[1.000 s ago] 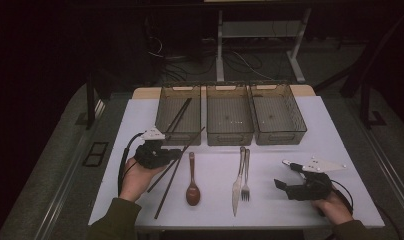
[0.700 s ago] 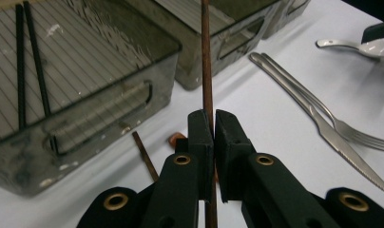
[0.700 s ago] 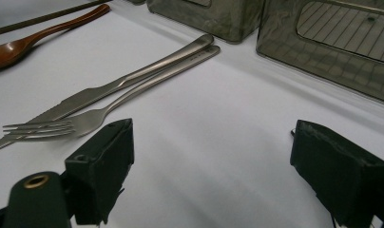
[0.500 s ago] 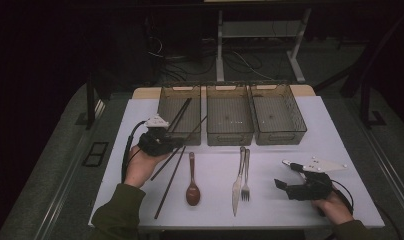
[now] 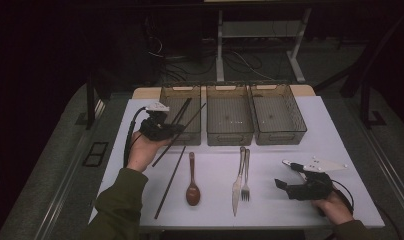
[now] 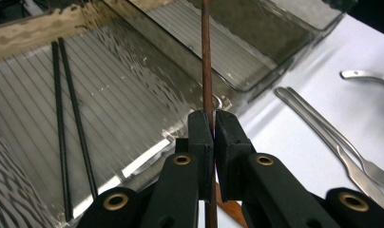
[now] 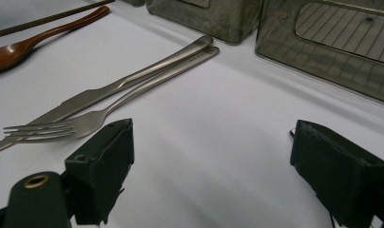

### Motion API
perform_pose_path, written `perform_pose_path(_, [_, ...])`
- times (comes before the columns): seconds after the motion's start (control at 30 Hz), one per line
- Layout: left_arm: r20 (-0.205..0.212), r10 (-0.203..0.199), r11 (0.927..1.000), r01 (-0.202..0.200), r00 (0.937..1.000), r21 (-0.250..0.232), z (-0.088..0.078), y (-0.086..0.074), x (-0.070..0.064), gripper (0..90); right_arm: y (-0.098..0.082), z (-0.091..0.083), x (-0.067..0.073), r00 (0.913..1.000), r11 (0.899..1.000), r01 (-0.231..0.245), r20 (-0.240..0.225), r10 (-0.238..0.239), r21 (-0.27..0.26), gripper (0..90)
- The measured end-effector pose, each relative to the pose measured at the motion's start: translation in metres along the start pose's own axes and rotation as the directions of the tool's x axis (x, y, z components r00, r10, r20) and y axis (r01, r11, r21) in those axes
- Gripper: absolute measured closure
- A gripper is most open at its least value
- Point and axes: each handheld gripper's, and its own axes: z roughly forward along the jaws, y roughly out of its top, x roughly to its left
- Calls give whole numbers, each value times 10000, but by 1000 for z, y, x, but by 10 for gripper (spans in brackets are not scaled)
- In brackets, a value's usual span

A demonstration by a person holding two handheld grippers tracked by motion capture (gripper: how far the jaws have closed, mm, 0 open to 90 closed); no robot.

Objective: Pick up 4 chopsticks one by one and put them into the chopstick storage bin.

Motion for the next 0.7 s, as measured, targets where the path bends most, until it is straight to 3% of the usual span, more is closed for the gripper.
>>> perform_pose_path(0.3, [-166, -148, 9995, 143, 9998, -295, 6, 26, 14, 850, 0, 0, -1, 10000, 10000, 5, -4, -5, -27, 142])
perform_pose_path(0.47, [-361, 172, 9993, -183, 9992, -312, 8, 44, 23, 850, 0, -1, -1, 10000, 10000, -52, -18, 52, -57, 142])
perform_pose_path(0.7, [-553, 235, 9980, -267, 9982, -569, 14, 63, 38, 850, -1, -2, -2, 10000, 9999, -86, -41, 86, -60, 142])
